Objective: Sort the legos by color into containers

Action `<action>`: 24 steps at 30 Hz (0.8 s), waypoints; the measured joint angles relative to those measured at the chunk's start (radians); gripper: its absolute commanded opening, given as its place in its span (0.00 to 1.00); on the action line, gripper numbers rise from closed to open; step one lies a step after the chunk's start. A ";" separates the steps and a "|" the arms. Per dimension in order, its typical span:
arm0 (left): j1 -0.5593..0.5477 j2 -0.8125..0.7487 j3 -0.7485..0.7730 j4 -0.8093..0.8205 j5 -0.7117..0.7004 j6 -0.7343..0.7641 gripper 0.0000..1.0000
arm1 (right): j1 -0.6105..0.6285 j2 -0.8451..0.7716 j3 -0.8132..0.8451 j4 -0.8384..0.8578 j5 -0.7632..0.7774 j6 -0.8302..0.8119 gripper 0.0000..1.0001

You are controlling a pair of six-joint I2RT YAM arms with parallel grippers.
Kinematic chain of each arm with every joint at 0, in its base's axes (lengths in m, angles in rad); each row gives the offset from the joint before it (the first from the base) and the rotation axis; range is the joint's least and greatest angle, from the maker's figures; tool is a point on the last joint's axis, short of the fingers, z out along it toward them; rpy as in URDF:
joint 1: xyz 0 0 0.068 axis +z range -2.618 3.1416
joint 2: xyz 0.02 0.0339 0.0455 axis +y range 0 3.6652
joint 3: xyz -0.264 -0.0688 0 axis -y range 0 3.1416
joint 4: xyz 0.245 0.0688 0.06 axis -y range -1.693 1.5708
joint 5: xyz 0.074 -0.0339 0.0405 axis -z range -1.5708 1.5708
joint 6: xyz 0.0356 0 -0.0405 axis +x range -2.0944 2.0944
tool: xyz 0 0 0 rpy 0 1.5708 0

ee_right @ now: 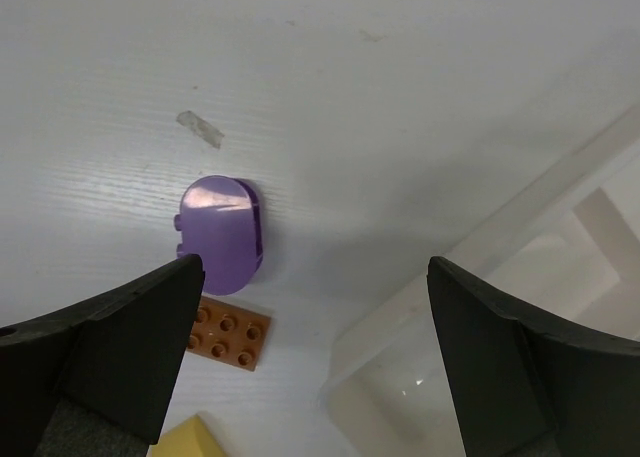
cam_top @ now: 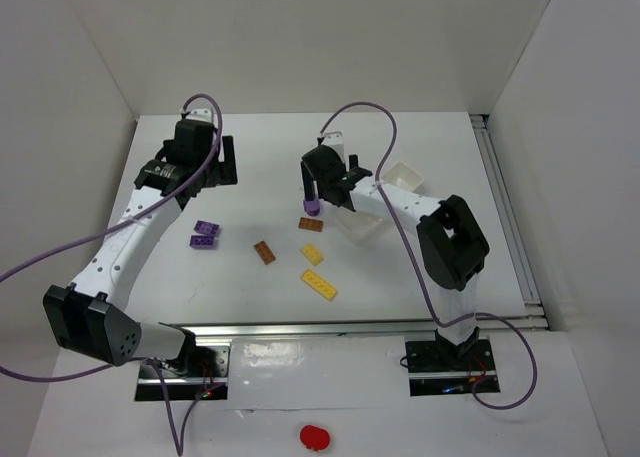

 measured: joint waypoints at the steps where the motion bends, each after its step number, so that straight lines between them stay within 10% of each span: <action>1: 0.000 0.000 0.000 -0.002 0.000 -0.002 1.00 | 0.001 0.000 0.003 0.006 -0.011 -0.007 1.00; 24: 0.000 0.000 -0.005 -0.027 0.001 -0.052 1.00 | 0.008 0.181 0.097 0.037 -0.259 -0.116 0.94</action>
